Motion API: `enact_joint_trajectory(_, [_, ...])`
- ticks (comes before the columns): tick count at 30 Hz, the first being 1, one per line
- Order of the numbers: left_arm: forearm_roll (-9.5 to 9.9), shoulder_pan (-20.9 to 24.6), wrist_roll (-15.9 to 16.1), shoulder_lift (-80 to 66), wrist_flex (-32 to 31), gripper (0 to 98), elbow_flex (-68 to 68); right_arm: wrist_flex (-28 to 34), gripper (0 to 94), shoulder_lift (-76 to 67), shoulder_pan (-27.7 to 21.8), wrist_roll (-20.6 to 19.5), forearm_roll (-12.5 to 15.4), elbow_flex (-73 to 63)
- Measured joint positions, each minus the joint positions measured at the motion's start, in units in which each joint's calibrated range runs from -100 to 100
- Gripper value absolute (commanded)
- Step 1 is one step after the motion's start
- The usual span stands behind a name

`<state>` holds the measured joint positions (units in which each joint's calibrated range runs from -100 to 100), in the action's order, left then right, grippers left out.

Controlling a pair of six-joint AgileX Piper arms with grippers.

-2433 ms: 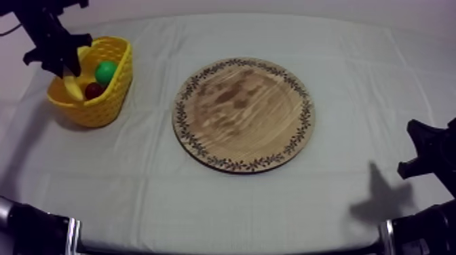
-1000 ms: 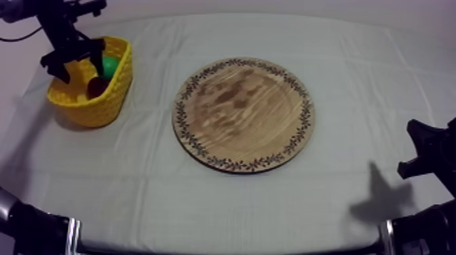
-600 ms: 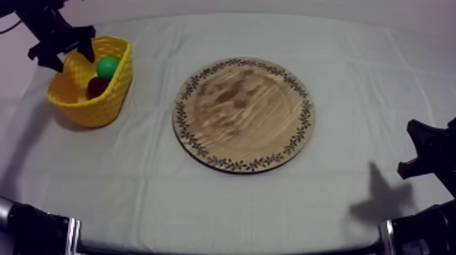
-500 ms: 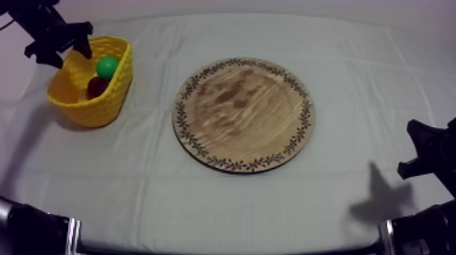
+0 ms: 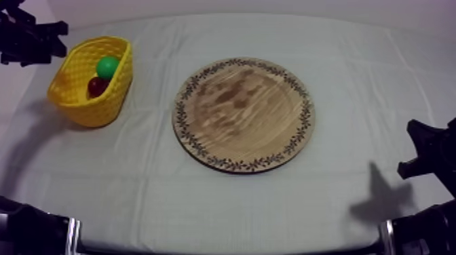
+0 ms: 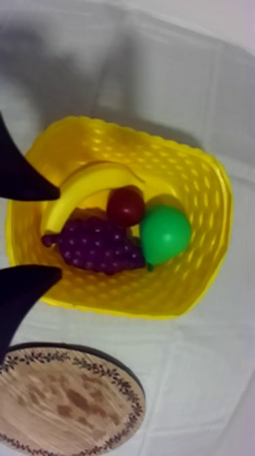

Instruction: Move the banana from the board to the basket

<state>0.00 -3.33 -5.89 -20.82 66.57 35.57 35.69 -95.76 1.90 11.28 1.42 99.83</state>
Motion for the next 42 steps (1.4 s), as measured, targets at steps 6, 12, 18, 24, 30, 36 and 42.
enact_joint_trajectory(6, [0.0,-0.44,-0.51,-2.52,-0.51,27.9,1.12,0.0,0.2,0.0,0.0,0.0,0.0,0.0])
enact_joint_trajectory(12, [-0.64,-0.56,-0.75,-8.33,-6.75,14.9,6.78,0.0,0.2,0.0,0.0,0.0,0.0,0.0])
enact_joint_trajectory(18, [0.0,-0.62,-0.77,-18.03,-16.53,3.2,16.83,0.0,0.2,0.0,0.0,0.0,0.0,0.0])
enact_joint_trajectory(24, [4.09,-0.9,-3.51,-29.8,-24.71,0.5,28.64,0.0,0.2,0.0,0.0,0.0,0.0,0.0])
enact_joint_trajectory(30, [8.25,0.8,-7.57,-43.18,-28.96,0.1,39.53,0.03,0.2,0.0,0.0,0.0,0.0,0.0])
enact_joint_trajectory(36, [10.62,2.94,-8.89,-55.97,-27.19,0.1,47.99,0.03,0.2,0.0,0.0,0.0,0.0,0.0])
enact_joint_trajectory(42, [12.19,4.48,-12.0,-67.41,-26.52,0.1,53.68,-0.04,0.2,0.0,0.0,0.0,0.0,0.0])
